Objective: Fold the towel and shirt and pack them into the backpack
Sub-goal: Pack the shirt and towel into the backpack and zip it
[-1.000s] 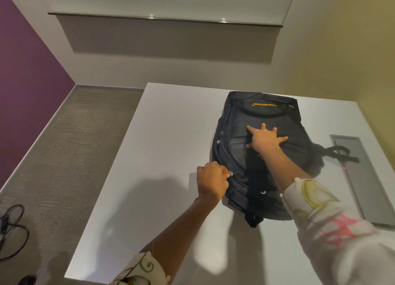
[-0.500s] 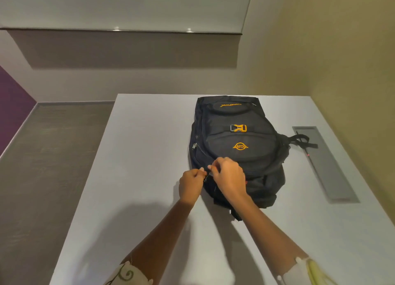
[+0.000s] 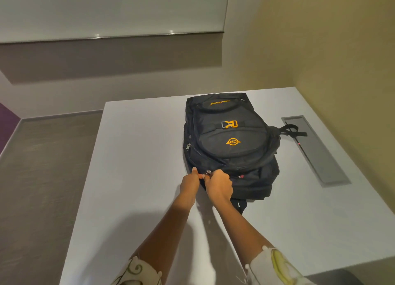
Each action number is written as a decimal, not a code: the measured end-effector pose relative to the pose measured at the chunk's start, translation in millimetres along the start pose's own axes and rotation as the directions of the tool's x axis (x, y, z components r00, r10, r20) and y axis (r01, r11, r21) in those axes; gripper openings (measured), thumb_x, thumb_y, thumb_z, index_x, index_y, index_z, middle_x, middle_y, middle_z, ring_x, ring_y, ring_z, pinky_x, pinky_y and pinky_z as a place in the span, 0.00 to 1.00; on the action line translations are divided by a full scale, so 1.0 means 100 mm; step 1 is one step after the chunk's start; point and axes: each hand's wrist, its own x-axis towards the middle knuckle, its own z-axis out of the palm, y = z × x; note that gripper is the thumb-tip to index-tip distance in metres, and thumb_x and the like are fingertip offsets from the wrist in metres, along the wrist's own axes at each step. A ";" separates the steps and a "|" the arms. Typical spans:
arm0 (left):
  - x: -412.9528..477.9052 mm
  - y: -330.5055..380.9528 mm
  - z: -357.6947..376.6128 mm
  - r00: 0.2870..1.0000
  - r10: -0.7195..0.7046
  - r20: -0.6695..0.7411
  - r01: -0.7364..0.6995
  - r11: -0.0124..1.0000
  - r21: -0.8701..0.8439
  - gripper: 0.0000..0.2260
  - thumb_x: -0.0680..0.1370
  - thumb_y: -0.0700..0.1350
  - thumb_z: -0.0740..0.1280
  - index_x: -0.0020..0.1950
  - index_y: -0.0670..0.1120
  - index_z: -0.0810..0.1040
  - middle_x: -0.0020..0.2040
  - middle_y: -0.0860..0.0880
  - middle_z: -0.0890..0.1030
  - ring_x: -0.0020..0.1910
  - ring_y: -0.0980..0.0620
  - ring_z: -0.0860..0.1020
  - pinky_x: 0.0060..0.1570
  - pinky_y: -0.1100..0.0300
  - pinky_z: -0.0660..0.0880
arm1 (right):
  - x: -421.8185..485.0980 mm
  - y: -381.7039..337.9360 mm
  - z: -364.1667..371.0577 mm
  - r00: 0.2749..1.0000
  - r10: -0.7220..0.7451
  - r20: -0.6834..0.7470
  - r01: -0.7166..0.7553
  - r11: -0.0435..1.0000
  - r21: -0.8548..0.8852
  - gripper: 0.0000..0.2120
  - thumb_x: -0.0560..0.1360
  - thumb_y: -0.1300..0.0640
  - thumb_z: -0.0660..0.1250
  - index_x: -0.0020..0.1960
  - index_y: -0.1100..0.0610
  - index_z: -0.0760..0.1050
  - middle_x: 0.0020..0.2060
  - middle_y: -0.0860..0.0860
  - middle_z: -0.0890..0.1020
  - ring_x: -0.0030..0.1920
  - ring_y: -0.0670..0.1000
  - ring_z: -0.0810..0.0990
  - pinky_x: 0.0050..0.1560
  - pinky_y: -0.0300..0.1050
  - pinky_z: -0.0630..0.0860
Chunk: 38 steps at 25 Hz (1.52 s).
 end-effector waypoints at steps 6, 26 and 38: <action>0.10 -0.05 0.03 0.997 -0.075 0.026 0.078 0.989 -0.125 0.24 0.84 0.54 0.50 0.48 0.43 0.81 0.51 0.45 0.79 0.53 0.45 0.74 0.54 0.53 0.69 | 0.01 0.02 0.06 0.995 0.102 0.010 -0.103 0.986 0.128 0.11 0.76 0.47 0.68 0.50 0.55 0.80 0.48 0.54 0.83 0.49 0.57 0.81 0.40 0.45 0.72; 0.16 0.19 0.10 0.980 -0.195 -0.035 0.168 0.909 -0.381 0.12 0.70 0.42 0.73 0.49 0.37 0.81 0.41 0.45 0.82 0.40 0.47 0.78 0.39 0.58 0.73 | -0.08 0.16 -0.10 0.982 -0.152 -0.109 0.161 0.983 0.083 0.09 0.76 0.51 0.65 0.44 0.56 0.79 0.43 0.54 0.83 0.46 0.58 0.81 0.46 0.51 0.78; 0.17 0.17 0.07 0.989 -0.084 -0.119 0.045 0.954 -0.297 0.25 0.60 0.58 0.75 0.47 0.42 0.75 0.54 0.45 0.81 0.56 0.44 0.77 0.63 0.47 0.73 | 0.03 0.96 -0.67 0.929 -0.159 -0.334 0.232 0.953 0.193 0.10 0.72 0.54 0.70 0.34 0.55 0.75 0.29 0.47 0.75 0.31 0.50 0.75 0.33 0.44 0.71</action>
